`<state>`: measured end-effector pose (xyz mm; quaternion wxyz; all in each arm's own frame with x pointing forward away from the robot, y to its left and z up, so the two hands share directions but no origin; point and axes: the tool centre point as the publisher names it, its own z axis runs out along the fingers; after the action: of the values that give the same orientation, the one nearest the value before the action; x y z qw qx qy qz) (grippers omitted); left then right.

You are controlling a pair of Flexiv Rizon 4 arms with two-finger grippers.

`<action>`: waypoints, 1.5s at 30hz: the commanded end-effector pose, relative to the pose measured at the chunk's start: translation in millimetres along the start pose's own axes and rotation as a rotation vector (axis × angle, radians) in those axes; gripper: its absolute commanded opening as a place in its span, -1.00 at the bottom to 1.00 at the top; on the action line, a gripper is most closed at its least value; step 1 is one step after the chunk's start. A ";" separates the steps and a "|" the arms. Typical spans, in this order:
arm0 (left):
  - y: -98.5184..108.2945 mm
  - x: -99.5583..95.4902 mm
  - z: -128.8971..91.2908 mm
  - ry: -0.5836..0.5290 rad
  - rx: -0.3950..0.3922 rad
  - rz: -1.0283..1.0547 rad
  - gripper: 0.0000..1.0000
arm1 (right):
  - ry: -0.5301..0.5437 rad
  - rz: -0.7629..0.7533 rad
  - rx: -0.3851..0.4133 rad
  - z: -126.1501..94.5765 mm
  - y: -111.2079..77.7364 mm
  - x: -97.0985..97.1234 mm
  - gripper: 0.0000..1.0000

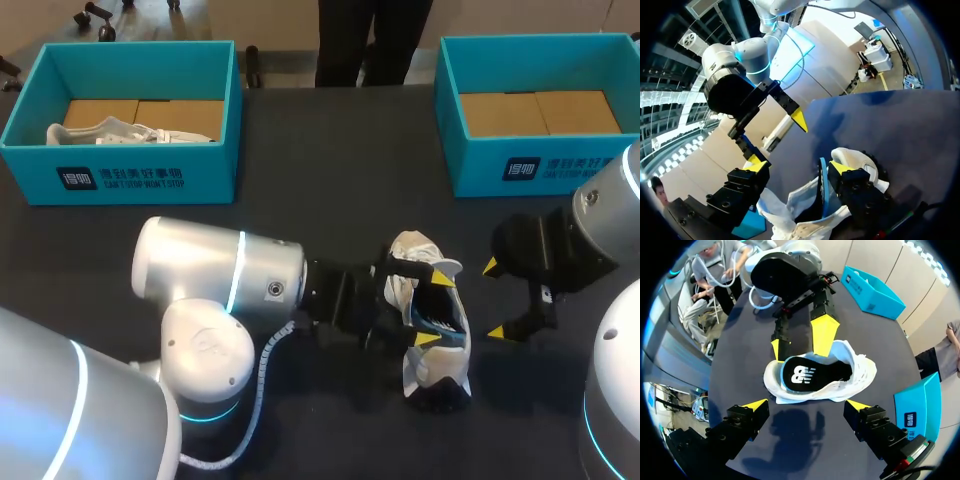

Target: Take the shoe out of the shoebox, open the shoe tongue, remove and reinsert the insole, then place the shoe into the shoebox

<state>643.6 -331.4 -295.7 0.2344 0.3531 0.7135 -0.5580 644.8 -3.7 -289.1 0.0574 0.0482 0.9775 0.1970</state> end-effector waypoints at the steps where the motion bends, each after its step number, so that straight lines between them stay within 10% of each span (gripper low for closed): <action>1: -0.2 2.5 9.3 0.025 -0.012 -0.004 0.39 | -0.002 -0.001 -0.002 -0.2 -1.0 1.4 1.00; 6: -0.6 7.9 15.3 0.039 -0.013 -0.005 0.23 | -0.002 -0.001 -0.002 -0.2 -1.0 1.4 1.00; 15: -6.1 -0.1 -0.5 0.041 -0.014 0.007 1.00 | -0.002 -0.001 -0.002 -0.2 -1.0 1.4 1.00; 45: -11.2 -15.6 -44.0 0.292 -0.020 0.197 1.00 | -0.002 -0.001 -0.002 -0.2 -1.0 1.4 1.00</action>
<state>645.1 -305.9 -273.4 0.2085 0.4762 0.7040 -0.4839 644.8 -3.7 -289.1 0.0574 0.0482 0.9775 0.1970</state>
